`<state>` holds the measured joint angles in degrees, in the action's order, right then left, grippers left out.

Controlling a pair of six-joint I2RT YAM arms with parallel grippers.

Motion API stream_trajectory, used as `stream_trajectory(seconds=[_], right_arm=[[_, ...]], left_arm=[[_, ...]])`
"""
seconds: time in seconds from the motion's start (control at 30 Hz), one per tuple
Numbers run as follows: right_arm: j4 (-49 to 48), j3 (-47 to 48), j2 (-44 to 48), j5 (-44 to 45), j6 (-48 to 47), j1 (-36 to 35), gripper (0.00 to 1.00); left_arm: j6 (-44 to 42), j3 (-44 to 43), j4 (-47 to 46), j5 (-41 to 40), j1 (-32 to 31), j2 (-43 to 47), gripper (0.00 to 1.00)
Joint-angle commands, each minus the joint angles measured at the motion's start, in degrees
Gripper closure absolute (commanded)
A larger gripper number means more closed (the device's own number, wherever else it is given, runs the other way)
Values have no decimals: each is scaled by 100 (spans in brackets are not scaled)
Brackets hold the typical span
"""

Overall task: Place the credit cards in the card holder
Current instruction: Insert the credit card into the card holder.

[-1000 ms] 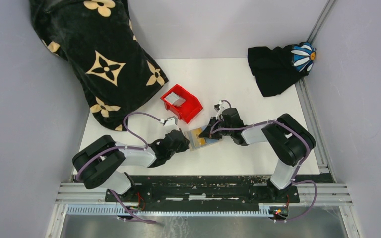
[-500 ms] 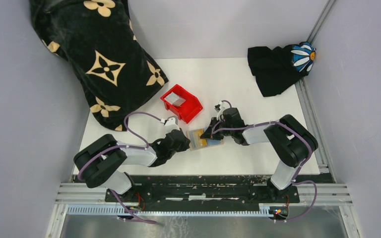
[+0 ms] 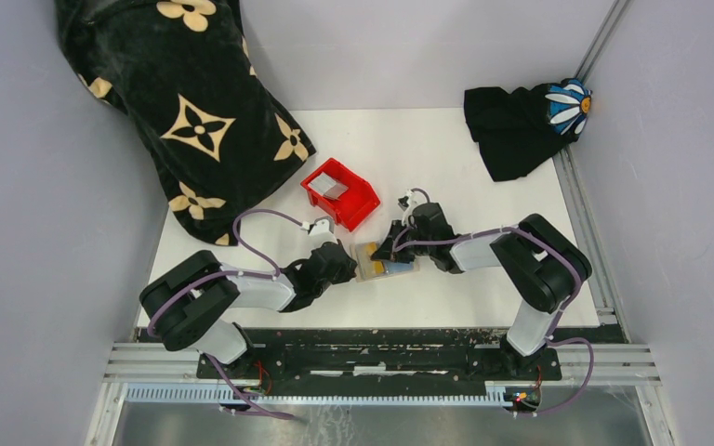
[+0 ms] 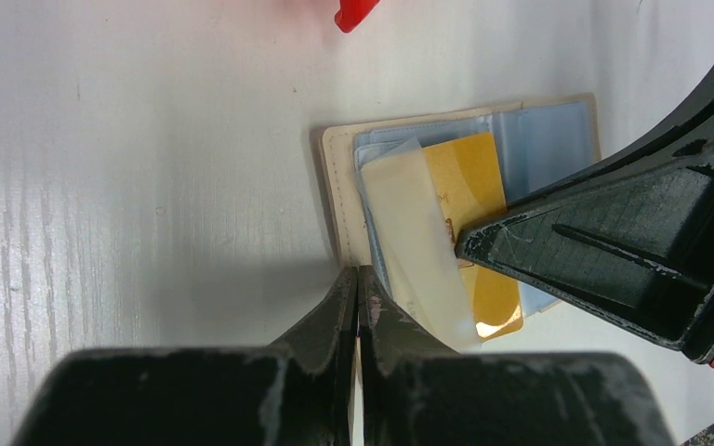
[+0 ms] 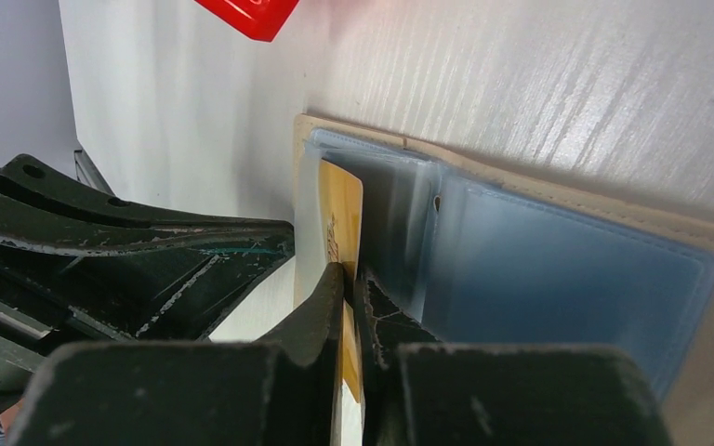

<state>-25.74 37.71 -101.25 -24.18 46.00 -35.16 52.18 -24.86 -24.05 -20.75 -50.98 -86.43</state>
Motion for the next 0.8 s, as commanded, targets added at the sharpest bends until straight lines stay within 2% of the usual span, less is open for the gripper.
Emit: stream_trajectory(seconds=[0.0, 0.27, 0.57, 0.77], right_arm=[[772, -122, -329, 313, -118, -327, 89], [1188, -91, 59, 577, -263, -347, 70], [2321, 373, 643, 1086, -755, -346, 65], [2632, 554, 774, 1269, -906, -348, 62]], left_arm=[[-209, -27, 5, 189, -37, -259, 93], [-217, 52, -56, 177, -58, -203, 93], [-251, 107, -54, 133, -57, -117, 93], [-275, 110, -34, 102, -64, -100, 93]])
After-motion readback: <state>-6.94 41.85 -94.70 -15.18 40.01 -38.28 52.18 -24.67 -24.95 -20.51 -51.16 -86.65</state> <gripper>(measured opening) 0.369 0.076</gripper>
